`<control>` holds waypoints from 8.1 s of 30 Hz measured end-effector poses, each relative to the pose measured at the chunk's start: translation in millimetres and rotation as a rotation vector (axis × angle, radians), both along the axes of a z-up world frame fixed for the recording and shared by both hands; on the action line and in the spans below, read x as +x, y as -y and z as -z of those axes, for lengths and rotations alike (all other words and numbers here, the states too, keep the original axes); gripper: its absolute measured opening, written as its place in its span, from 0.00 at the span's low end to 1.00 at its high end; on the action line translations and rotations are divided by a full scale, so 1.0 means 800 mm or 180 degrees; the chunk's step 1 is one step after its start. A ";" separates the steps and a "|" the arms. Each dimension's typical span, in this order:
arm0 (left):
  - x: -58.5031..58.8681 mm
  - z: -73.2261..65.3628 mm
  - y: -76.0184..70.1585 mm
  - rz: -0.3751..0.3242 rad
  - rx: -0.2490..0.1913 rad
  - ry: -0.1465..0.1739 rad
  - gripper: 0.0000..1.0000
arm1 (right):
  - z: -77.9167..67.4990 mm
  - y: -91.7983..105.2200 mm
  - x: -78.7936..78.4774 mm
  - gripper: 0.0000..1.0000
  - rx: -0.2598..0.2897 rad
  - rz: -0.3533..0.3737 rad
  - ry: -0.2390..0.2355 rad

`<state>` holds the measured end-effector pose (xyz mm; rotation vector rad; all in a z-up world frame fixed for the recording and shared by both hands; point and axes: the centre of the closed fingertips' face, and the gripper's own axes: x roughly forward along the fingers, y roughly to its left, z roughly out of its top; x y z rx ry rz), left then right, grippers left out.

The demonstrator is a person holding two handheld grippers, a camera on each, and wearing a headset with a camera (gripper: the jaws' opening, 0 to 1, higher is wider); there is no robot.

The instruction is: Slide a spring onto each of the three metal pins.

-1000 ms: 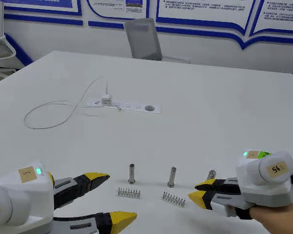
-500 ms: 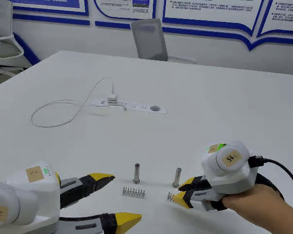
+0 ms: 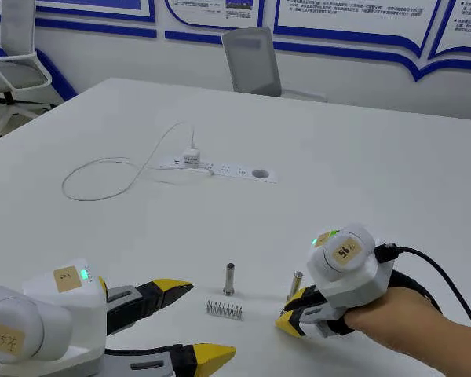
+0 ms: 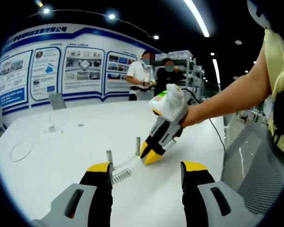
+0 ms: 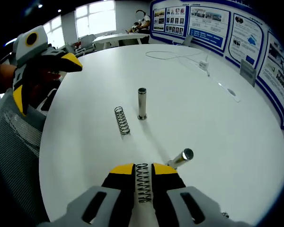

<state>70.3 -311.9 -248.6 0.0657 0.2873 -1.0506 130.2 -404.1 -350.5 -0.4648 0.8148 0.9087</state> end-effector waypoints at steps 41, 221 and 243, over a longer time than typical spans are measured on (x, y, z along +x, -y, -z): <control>-0.009 -0.049 0.038 0.0238 -0.0363 -0.0013 0.40 | -0.216 -0.093 -0.078 0.12 0.1653 -0.0176 0.0479; 0.005 -0.003 -0.046 -0.0207 -0.0050 -0.0083 0.50 | -0.001 -0.130 0.013 0.12 -0.0043 -0.0786 0.0123; 0.006 -0.020 -0.017 -0.0080 -0.0134 -0.0005 0.47 | -0.167 -0.128 -0.046 0.12 0.1380 -0.0351 0.0409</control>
